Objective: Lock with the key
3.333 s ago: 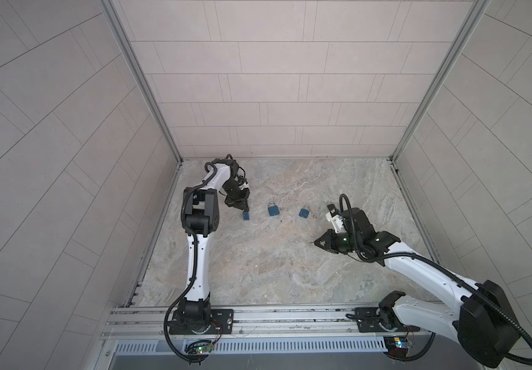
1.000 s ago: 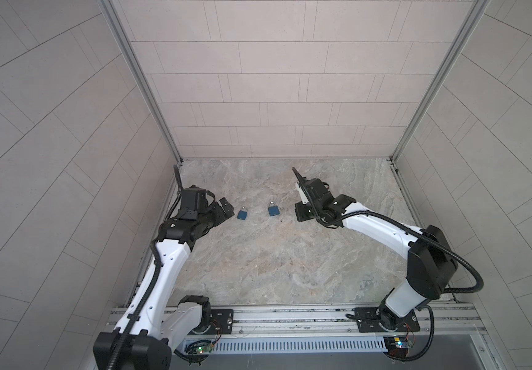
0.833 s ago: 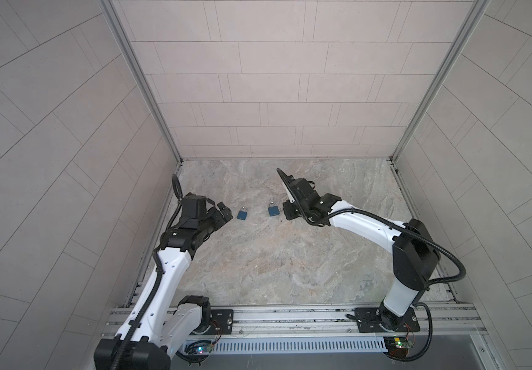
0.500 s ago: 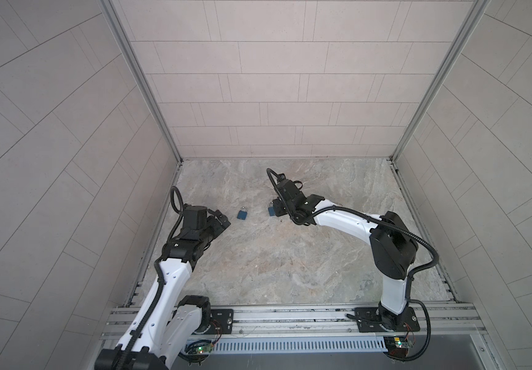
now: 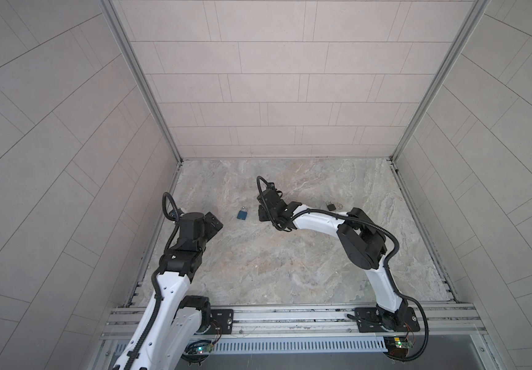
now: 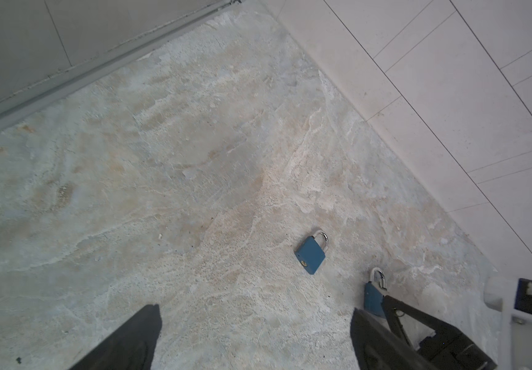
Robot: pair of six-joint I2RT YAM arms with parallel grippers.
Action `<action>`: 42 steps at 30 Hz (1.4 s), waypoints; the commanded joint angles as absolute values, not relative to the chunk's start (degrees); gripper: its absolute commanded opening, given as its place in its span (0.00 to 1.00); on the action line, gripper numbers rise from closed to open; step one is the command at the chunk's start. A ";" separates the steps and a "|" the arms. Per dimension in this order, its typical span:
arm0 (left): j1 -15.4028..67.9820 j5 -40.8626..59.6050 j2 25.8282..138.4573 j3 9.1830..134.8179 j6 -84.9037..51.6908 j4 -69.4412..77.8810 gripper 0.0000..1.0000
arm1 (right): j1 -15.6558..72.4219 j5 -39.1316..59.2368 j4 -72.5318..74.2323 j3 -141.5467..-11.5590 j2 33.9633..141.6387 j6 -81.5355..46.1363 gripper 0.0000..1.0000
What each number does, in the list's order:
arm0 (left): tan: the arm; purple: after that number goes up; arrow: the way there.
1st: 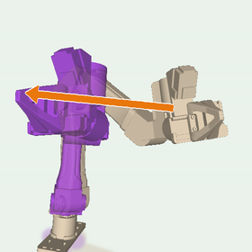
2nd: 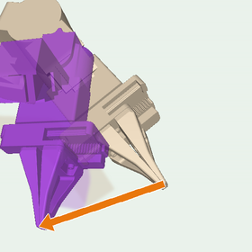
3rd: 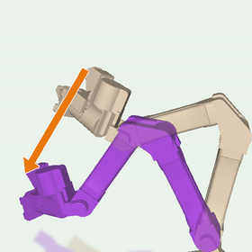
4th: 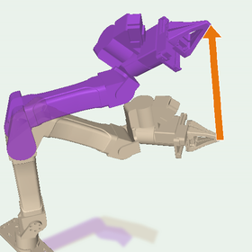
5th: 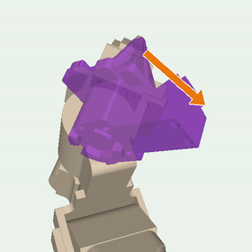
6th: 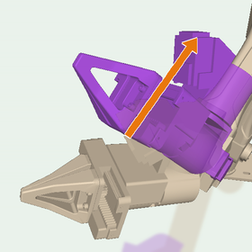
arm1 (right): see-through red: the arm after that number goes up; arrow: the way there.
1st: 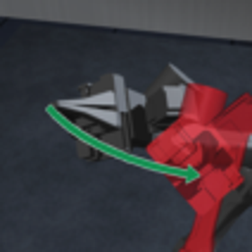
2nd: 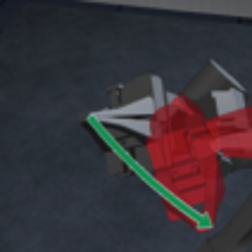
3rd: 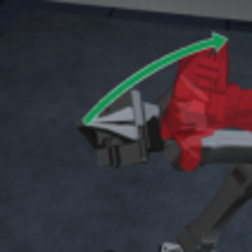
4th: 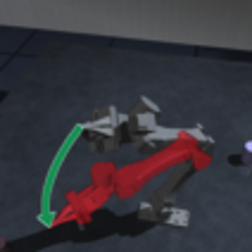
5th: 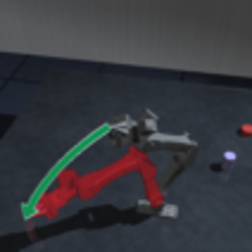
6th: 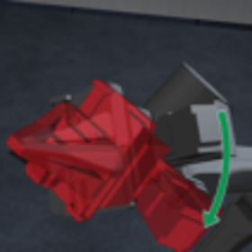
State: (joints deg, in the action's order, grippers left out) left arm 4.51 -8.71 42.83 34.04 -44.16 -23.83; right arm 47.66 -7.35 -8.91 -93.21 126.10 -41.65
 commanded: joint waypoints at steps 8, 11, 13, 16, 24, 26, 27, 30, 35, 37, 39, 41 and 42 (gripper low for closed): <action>4.41 -9.23 40.16 29.56 -43.15 -17.64 1.00 | 50.01 -6.78 -7.15 -99.88 133.53 -47.22 0.00; 4.36 -9.74 38.16 28.28 -43.21 -16.32 1.00 | 50.18 -5.60 -7.12 -100.38 134.38 -48.24 0.06; 4.36 -10.84 36.92 27.73 -43.46 -15.89 1.00 | 50.29 -5.88 -7.96 -100.40 134.53 -48.77 0.13; 4.37 -11.56 36.07 27.48 -42.25 -15.13 1.00 | 50.36 -5.23 -7.82 -99.60 134.43 -49.13 0.19; 4.36 -10.73 38.54 27.22 -41.84 -13.28 1.00 | 50.39 -3.37 -7.09 -98.37 134.55 -48.87 0.33; 4.33 -11.05 38.91 27.26 -40.42 -12.98 1.00 | 50.36 -3.08 -7.42 -98.17 133.79 -48.55 0.39; 4.37 -11.69 39.00 27.25 -39.57 -12.99 1.00 | 50.37 -2.70 -7.96 -98.22 133.24 -47.96 0.45; 4.38 -13.44 38.55 26.45 -36.24 -11.38 1.00 | 50.36 -2.62 -11.56 -98.87 130.84 -44.47 0.67; 4.28 -22.32 37.64 25.56 -34.77 -10.56 1.00 | 50.43 -4.88 -18.95 -99.18 125.04 -37.54 0.99; 4.16 -22.70 37.70 24.68 -31.07 -7.28 1.00 | 50.45 -5.58 -20.81 -97.98 121.62 -34.68 0.99; 4.13 -24.35 38.92 24.26 -30.37 -4.22 1.00 | 50.30 -7.47 -23.59 -97.55 118.60 -32.75 0.99; 4.23 -25.86 40.93 23.84 -28.99 -1.16 1.00 | 49.81 -10.36 -27.39 -97.89 116.11 -31.62 1.00; 4.20 -25.86 42.06 23.58 -27.08 1.02 1.00 | 49.09 -9.85 -28.59 -97.82 114.93 -30.49 0.99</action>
State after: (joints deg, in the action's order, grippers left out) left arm 4.51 -21.78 40.25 24.56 -31.44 -5.72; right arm 49.87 -6.17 -22.20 -97.56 119.81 -34.83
